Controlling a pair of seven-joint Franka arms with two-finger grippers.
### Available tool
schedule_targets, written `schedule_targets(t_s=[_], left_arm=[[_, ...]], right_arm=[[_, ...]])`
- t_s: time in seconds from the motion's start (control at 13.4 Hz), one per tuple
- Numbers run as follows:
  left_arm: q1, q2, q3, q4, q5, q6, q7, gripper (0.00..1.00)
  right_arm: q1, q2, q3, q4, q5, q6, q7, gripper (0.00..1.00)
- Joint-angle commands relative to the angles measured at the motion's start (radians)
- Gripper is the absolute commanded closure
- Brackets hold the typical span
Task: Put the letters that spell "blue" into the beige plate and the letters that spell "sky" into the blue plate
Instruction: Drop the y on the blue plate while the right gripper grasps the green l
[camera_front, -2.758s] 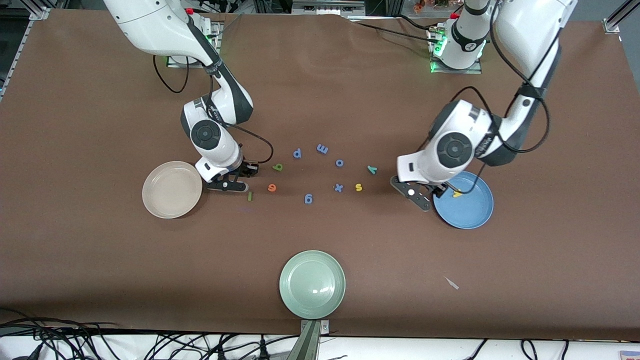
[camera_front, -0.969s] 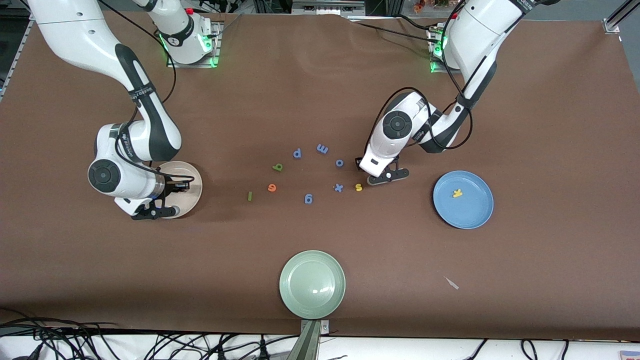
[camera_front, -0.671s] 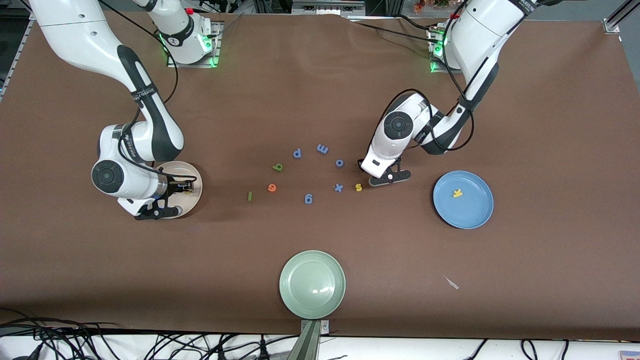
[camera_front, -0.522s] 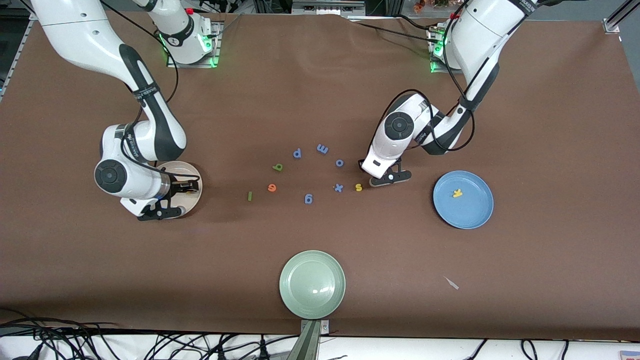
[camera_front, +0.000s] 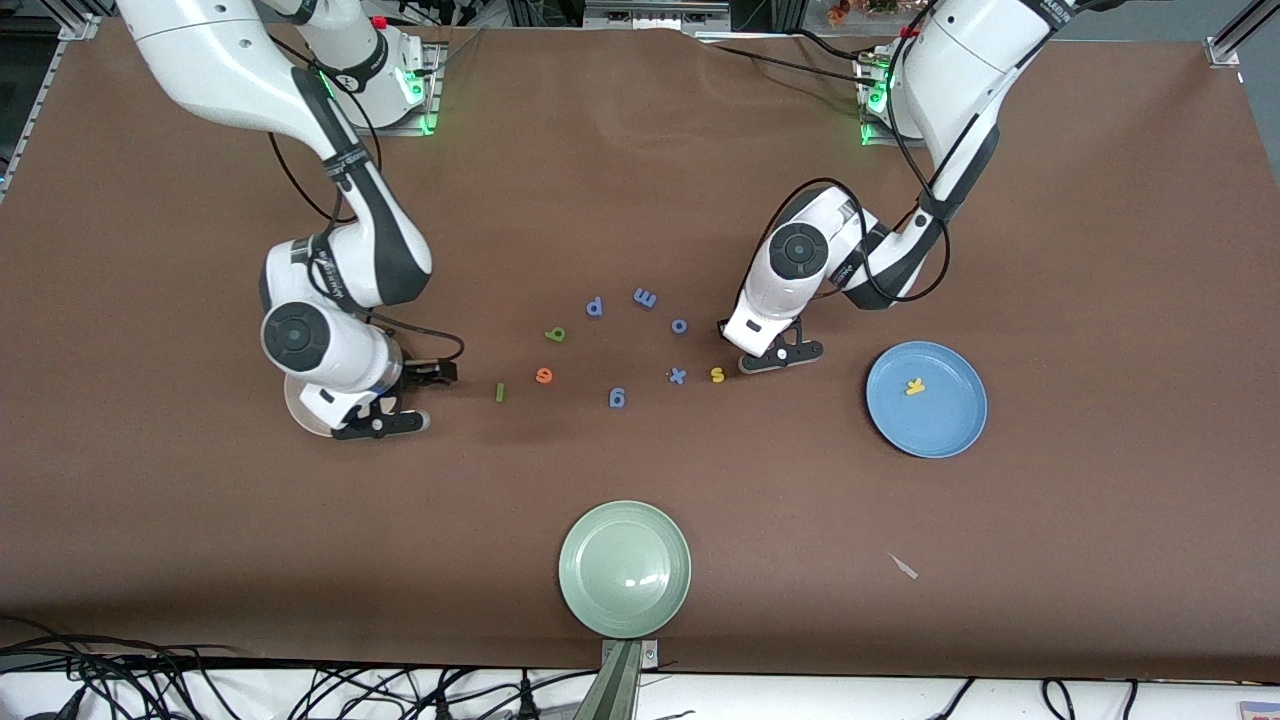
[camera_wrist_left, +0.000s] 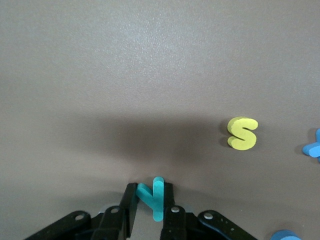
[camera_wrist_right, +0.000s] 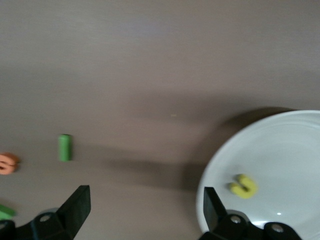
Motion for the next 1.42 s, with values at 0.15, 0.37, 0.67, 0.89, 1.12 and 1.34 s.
schedule_targets(t_s=[0.15, 0.37, 0.67, 0.89, 1.12, 1.34], left_arm=[[0.02, -0.057, -0.008, 0.022, 0.035, -0.103, 0.047, 0.94], [0.109, -0.106, -0.014, 0.045, 0.035, -0.225, 0.26, 0.93], [0.276, -0.126, -0.014, 0.042, 0.035, -0.282, 0.628, 0.92], [0.362, -0.124, -0.01, 0.04, 0.035, -0.282, 0.832, 0.82], [0.381, -0.127, -0.017, 0.046, 0.035, -0.282, 0.883, 0.0], [0.372, -0.147, -0.075, 0.077, 0.026, -0.283, 0.882, 0.0]], right_arm=[[0.09, 0.029, -0.004, 0.053, 0.005, 0.003, 0.096, 0.0], [0.115, 0.063, -0.004, 0.055, 0.016, 0.075, 0.114, 0.0], [0.135, 0.094, -0.004, 0.052, 0.016, 0.112, 0.113, 0.0], [0.136, 0.115, -0.006, 0.052, 0.016, 0.114, 0.111, 0.0], [0.135, 0.146, -0.007, 0.047, 0.014, 0.16, 0.11, 0.04], [0.135, 0.163, -0.006, 0.044, 0.016, 0.187, 0.104, 0.15]])
